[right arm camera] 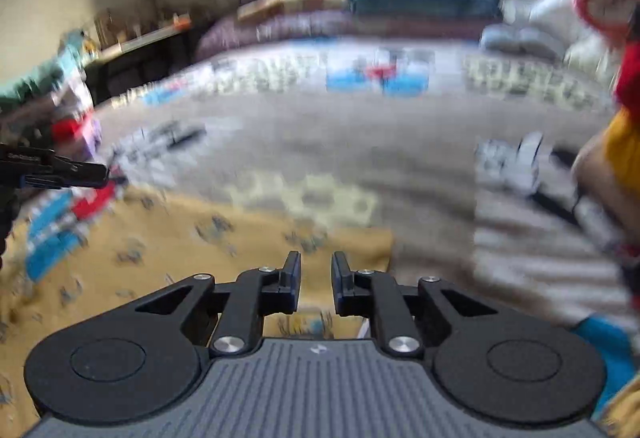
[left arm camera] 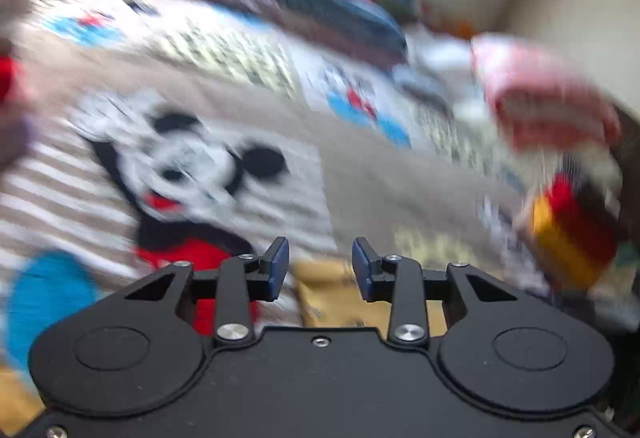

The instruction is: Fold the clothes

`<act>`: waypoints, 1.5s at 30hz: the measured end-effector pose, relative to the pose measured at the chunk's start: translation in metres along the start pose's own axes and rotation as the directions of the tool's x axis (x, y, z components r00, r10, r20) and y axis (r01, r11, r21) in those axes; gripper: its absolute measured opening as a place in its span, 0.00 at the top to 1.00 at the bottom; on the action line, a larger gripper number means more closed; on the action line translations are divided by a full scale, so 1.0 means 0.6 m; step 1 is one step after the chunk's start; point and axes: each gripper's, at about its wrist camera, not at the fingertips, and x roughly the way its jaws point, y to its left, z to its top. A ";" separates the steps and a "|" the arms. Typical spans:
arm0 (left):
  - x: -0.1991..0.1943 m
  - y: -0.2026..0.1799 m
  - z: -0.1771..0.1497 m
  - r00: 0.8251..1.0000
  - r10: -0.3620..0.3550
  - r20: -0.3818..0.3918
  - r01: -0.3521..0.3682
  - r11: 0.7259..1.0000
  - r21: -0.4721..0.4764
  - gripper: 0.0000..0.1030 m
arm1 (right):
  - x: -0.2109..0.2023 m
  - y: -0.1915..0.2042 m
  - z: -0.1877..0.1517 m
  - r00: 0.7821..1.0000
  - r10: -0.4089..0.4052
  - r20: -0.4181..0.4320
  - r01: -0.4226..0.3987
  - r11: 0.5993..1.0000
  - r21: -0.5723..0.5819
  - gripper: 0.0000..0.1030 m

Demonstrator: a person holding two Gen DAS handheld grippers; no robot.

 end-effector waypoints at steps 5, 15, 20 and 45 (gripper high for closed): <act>-0.132 0.082 -0.024 0.956 0.265 0.126 -0.240 0.953 -0.187 0.64 | -0.055 0.050 -0.025 0.998 0.054 0.039 -0.053 0.998 -0.026 0.79; -0.259 0.190 -0.139 0.924 0.379 0.051 -0.322 0.845 -0.427 0.60 | -0.139 0.345 -0.147 0.945 0.326 -0.010 -0.311 0.894 -0.324 0.80; -0.262 0.226 -0.164 0.948 0.314 0.057 -0.251 0.845 -0.472 0.57 | -0.159 0.486 -0.210 0.931 0.364 -0.036 -0.328 0.788 -0.521 0.77; -0.255 0.257 -0.173 0.956 0.278 0.088 -0.211 0.868 -0.450 0.60 | -0.195 0.536 -0.291 0.919 0.346 -0.186 -0.393 0.792 -0.466 0.54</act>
